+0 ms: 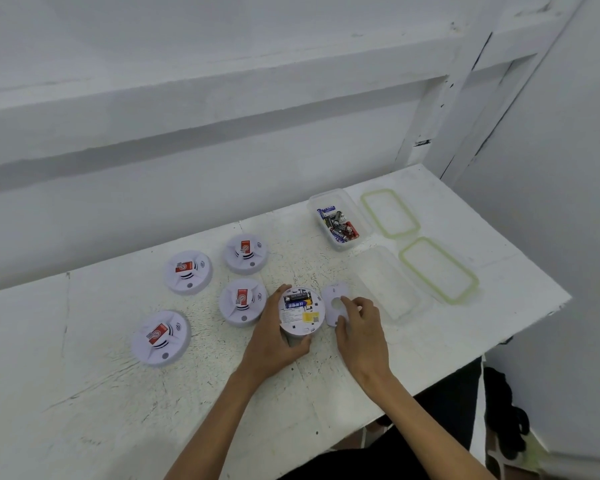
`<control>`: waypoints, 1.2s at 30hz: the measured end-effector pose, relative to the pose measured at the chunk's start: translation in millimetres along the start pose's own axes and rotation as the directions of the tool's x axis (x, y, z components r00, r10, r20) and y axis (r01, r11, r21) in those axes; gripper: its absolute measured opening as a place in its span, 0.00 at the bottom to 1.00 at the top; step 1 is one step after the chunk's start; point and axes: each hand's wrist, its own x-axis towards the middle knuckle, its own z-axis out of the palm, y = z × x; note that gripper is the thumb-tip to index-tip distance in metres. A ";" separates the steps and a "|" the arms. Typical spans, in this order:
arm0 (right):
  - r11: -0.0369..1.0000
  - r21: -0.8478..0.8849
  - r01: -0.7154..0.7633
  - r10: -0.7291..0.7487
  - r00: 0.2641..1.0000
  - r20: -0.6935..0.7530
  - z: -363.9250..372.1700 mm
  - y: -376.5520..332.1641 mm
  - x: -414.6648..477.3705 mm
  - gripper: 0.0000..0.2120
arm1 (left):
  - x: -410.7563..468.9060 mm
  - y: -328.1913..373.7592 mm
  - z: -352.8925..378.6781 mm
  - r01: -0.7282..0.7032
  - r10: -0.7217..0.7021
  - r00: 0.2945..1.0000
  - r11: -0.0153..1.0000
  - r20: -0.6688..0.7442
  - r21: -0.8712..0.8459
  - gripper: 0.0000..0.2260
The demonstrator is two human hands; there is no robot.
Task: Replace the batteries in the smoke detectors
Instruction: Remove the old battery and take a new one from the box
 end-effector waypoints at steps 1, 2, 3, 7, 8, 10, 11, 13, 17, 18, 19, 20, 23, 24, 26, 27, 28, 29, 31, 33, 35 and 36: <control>0.999 -0.034 0.007 -0.006 1.000 0.006 1.7 1.0 0.0 0.19 | -0.4 1.0 -0.6 0.000 0.000 1.000 1.000 -0.002 -0.005 0.45; 0.999 -0.053 0.010 -0.009 1.000 0.012 3.1 2.3 0.2 0.19 | -0.6 2.2 -1.1 0.000 0.000 1.000 1.000 -0.002 -0.010 0.45; 0.998 -0.062 0.012 -0.011 1.000 0.016 4.5 3.8 0.4 0.19 | -0.7 3.7 -1.5 -0.001 0.001 1.000 1.000 -0.001 -0.012 0.45; 0.996 -0.087 0.023 -0.021 0.999 0.025 5.9 3.1 -1.6 0.17 | -0.6 5.3 -1.9 0.002 -0.002 1.000 1.000 -0.015 -0.015 0.46; 0.997 -0.072 0.022 -0.021 1.000 0.020 4.6 0.2 -2.0 0.16 | 0.1 4.4 -1.8 0.002 -0.003 1.000 1.000 -0.019 -0.013 0.45; 0.999 -0.014 0.031 -0.031 0.999 -0.004 0.4 -7.5 -1.5 0.15 | 1.3 3.7 -1.7 0.004 -0.004 1.000 1.000 -0.029 -0.004 0.45; 0.999 0.029 0.042 -0.042 0.999 -0.014 -2.3 -11.7 0.0 0.14 | 1.5 5.0 -1.8 0.002 -0.002 0.999 1.000 -0.034 -0.001 0.45; 0.990 0.116 0.080 -0.079 0.997 -0.016 -7.0 -19.7 5.3 0.12 | 1.5 9.4 -2.7 -0.009 0.009 0.999 1.000 -0.036 -0.002 0.44; 0.977 0.120 0.179 -0.184 0.982 0.037 -5.2 -31.7 20.5 0.11 | 2.5 15.3 -4.4 -0.018 0.017 1.000 0.999 -0.010 -0.040 0.45; 0.976 0.117 0.185 -0.193 0.980 0.058 -3.3 -34.4 24.6 0.11 | 2.4 14.5 -4.1 -0.023 0.023 1.000 0.999 -0.004 -0.043 0.46; 0.975 0.122 0.187 -0.197 0.978 0.076 -2.1 -37.5 29.0 0.11 | 1.8 14.0 -3.4 -0.029 0.028 1.000 0.999 -0.006 -0.046 0.47; 0.973 0.132 0.190 -0.202 0.975 0.089 -0.8 -40.7 33.6 0.11 | 1.5 12.2 -2.4 -0.024 0.023 1.000 0.998 -0.012 -0.052 0.47; 0.963 0.165 0.211 -0.235 0.962 0.141 2.0 -50.6 44.8 0.08 | 0.8 9.4 -0.8 0.006 -0.008 1.000 0.997 -0.019 -0.083 0.48; 0.964 0.166 0.209 -0.236 0.957 0.166 3.1 -53.5 47.2 0.07 | 0.8 9.8 -0.9 0.013 -0.014 1.000 0.996 -0.017 -0.083 0.49; 0.968 0.158 0.195 -0.225 0.953 0.203 5.4 -57.9 50.5 0.07 | 0.9 12.1 -1.2 0.017 -0.018 1.000 0.996 -0.009 -0.091 0.49; 0.971 0.155 0.184 -0.214 0.954 0.210 6.5 -59.5 51.4 0.07 | 0.7 14.4 -1.9 0.026 -0.027 1.000 0.995 -0.008 -0.100 0.49; 0.974 0.150 0.170 -0.200 0.957 0.211 6.9 -61.4 52.0 0.07 | 1.0 16.0 -2.5 0.034 -0.035 0.999 0.993 -0.008 -0.109 0.49; 0.977 0.143 0.157 -0.184 0.960 0.209 7.2 -63.6 52.7 0.07 | 1.3 17.9 -3.3 0.038 -0.039 0.999 0.993 -0.008 -0.116 0.49; 0.985 0.119 0.127 -0.150 0.968 0.204 8.1 -68.8 54.2 0.07 | 1.5 19.1 -4.6 0.044 -0.045 0.999 0.991 -0.008 -0.124 0.51; 0.991 0.070 0.118 -0.130 0.969 0.211 9.5 -74.6 55.2 0.09 | 1.0 20.1 -6.5 0.048 -0.049 0.999 0.990 -0.005 -0.130 0.52; 0.992 0.022 0.122 -0.124 0.968 0.217 10.6 -79.1 55.7 0.10 | 0.5 20.2 -7.6 0.062 -0.063 0.998 0.989 -0.001 -0.136 0.53; 0.993 0.005 0.120 -0.118 0.969 0.216 10.7 -80.6 56.1 0.10 | 0.2 19.7 -7.7 0.070 -0.072 0.997 0.987 -0.003 -0.142 0.54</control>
